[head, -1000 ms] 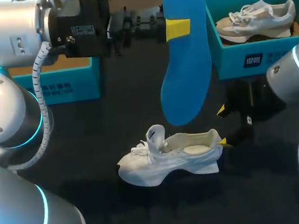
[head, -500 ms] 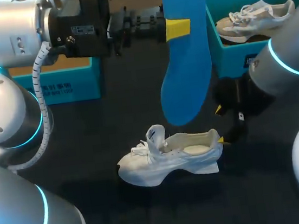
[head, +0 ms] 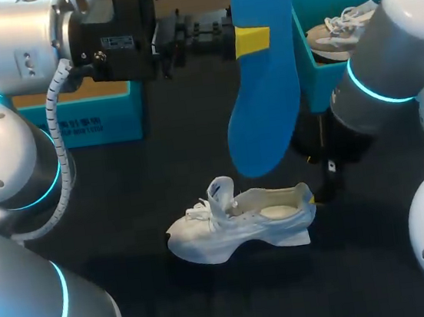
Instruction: Take the shoe out of the shoebox, open the shoe tongue, remove and reinsert the insole, then place the shoe into the shoebox
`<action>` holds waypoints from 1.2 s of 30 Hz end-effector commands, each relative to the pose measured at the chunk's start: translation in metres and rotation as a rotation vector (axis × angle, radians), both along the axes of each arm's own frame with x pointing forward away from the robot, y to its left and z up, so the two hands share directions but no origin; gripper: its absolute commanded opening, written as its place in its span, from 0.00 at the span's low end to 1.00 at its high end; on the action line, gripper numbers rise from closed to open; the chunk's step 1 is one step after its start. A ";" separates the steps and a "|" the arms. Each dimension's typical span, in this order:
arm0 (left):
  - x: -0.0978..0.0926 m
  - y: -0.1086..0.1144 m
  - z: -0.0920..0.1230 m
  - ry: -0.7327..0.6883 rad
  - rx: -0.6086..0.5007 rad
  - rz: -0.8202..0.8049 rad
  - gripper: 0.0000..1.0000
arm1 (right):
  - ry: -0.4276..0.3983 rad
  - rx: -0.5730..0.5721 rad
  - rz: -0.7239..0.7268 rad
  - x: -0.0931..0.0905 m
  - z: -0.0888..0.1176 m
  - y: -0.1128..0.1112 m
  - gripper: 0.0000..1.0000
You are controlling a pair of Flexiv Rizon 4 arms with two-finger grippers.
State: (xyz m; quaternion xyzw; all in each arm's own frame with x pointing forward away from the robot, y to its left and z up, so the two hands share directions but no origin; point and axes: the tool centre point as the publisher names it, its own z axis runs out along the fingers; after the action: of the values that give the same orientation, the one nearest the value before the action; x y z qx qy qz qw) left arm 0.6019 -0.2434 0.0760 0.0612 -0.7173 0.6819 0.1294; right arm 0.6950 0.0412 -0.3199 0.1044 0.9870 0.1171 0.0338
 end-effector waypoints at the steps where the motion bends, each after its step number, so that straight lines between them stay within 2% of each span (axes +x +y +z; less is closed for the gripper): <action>1: 0.000 0.000 0.000 0.000 -0.001 -0.001 0.00 | 0.016 -0.100 -0.006 0.000 -0.001 0.005 1.00; 24: 0.000 0.000 0.000 0.000 -0.001 -0.001 0.00 | 0.014 -0.143 0.017 0.002 -0.006 0.016 1.00; 36: 0.000 0.000 0.000 0.000 -0.001 -0.001 0.00 | -0.008 -0.157 0.077 0.024 0.001 0.050 1.00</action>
State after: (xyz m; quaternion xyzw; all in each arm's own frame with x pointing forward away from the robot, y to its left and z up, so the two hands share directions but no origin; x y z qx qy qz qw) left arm 0.6020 -0.2434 0.0760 0.0612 -0.7173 0.6819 0.1294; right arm 0.7125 0.0782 -0.3119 0.0639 0.9954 0.0549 0.0458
